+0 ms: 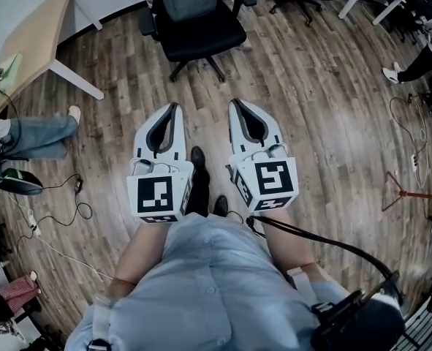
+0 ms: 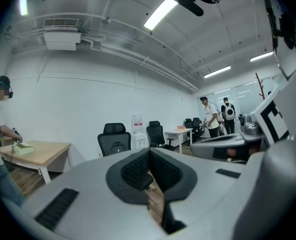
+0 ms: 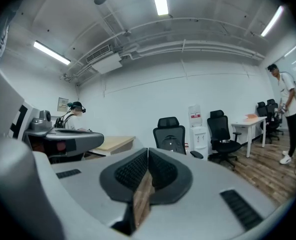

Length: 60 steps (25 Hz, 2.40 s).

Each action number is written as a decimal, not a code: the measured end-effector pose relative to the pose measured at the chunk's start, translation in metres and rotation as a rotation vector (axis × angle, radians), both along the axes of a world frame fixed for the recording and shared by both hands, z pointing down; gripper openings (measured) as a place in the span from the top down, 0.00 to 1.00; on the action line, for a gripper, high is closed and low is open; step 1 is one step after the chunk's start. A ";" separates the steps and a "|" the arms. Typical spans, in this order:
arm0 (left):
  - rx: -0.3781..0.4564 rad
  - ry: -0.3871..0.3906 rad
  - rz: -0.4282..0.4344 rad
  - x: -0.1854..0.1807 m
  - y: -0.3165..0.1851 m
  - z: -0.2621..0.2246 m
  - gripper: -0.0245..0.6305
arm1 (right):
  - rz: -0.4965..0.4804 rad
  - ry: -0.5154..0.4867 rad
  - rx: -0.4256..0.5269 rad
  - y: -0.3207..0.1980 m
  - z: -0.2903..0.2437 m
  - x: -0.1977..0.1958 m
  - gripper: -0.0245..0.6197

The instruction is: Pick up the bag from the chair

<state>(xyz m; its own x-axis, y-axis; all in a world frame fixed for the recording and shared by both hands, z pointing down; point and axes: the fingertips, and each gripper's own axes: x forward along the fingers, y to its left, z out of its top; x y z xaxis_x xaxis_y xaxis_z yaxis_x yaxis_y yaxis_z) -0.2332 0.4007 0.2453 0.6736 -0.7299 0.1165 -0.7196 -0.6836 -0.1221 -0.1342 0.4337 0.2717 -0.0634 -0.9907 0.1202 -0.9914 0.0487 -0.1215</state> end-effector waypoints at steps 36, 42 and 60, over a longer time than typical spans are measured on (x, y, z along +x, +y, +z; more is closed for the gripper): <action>-0.012 0.004 0.009 0.121 -0.325 0.022 0.96 | 0.008 -0.003 0.014 -0.324 0.007 0.121 0.96; -0.025 -0.018 -0.060 0.161 -0.379 0.027 0.96 | -0.045 0.009 0.012 -0.386 0.010 0.163 0.96; 0.052 -0.043 -0.280 0.218 -0.483 0.006 0.96 | -0.234 -0.007 0.079 -0.519 -0.006 0.234 0.96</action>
<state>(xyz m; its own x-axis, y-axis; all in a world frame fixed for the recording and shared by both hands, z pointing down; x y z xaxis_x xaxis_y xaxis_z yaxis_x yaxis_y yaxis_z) -0.0148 -0.0825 0.2509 0.4402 -0.8925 0.0987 -0.8728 -0.4511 -0.1862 0.0997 -0.0854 0.2655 -0.2928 -0.9553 0.0421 -0.9512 0.2865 -0.1147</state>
